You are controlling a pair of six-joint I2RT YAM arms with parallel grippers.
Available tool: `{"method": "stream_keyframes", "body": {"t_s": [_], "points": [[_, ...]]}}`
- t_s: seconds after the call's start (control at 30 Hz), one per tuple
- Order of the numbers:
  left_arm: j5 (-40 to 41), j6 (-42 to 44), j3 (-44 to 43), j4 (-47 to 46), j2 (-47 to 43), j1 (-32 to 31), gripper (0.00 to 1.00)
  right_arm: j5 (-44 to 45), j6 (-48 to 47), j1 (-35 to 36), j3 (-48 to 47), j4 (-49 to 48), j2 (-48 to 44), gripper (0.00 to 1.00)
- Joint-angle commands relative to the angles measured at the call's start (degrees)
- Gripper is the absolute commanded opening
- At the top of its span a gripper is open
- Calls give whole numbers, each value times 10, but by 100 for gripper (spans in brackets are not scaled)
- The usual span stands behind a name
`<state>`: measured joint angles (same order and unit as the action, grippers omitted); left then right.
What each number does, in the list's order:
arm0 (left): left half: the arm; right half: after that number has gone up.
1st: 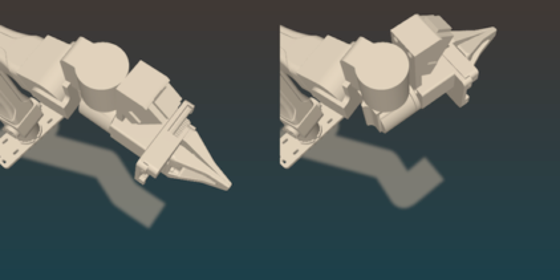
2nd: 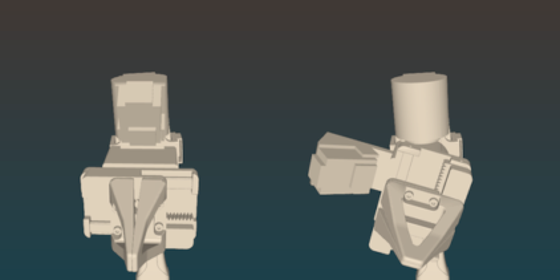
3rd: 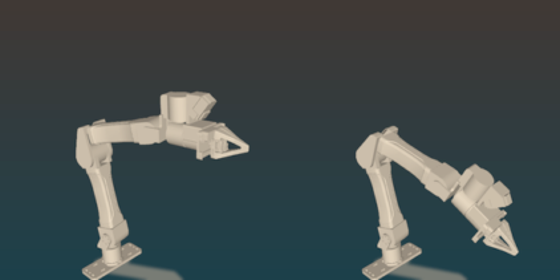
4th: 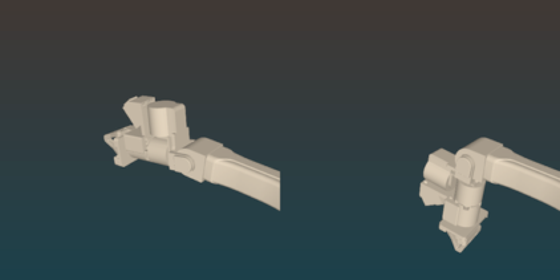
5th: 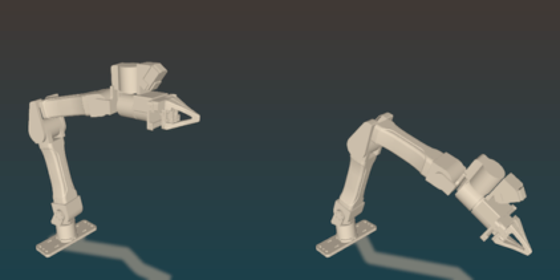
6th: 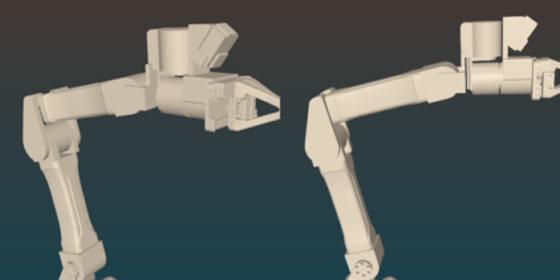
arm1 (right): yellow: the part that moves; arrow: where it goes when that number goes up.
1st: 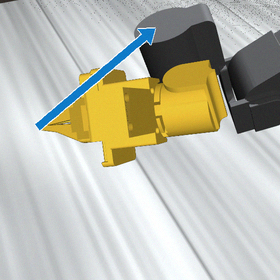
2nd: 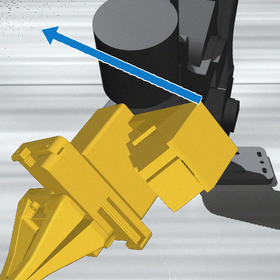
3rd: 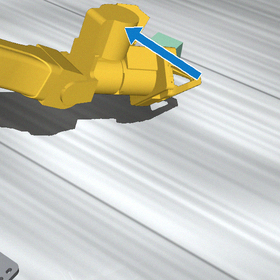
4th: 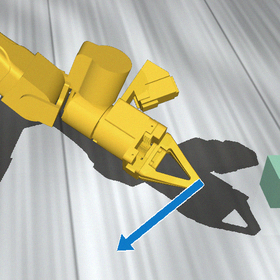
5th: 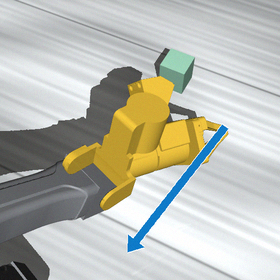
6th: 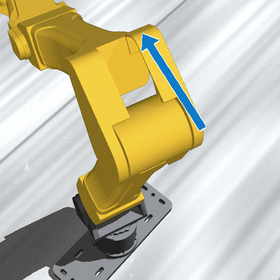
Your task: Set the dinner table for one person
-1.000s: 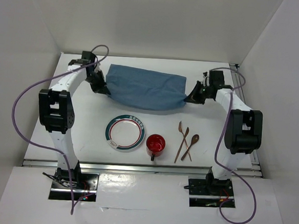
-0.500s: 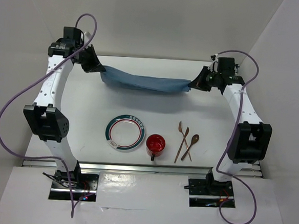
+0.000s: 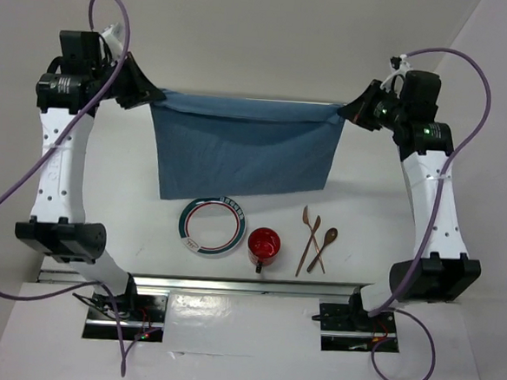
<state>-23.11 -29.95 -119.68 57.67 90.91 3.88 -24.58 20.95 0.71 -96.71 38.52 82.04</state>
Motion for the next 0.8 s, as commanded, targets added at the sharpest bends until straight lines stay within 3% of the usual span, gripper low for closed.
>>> {"method": "stream_keyframes", "body": {"t_s": [0.0, 0.27, 0.47, 0.57, 0.67, 0.77], "points": [[-30, 0, -33, -49, 68, 7, 0, 0, 1, -9, -39, -23, 65, 0], [-75, -34, -212, -87, 238, 7, 0, -31, 33, -14, -192, -84, 218, 0], [-113, -78, -211, -157, 280, 18, 0, -37, 56, -14, -255, -104, 282, 0], [-121, -71, -206, -164, 280, 18, 0, -42, 56, -14, -234, -104, 276, 0], [-121, -52, -154, -164, 267, 18, 0, -31, 56, -14, -144, -129, 241, 0], [-116, -26, -12, -179, 213, 18, 0, -38, 56, -14, -26, -158, 211, 0]]}}
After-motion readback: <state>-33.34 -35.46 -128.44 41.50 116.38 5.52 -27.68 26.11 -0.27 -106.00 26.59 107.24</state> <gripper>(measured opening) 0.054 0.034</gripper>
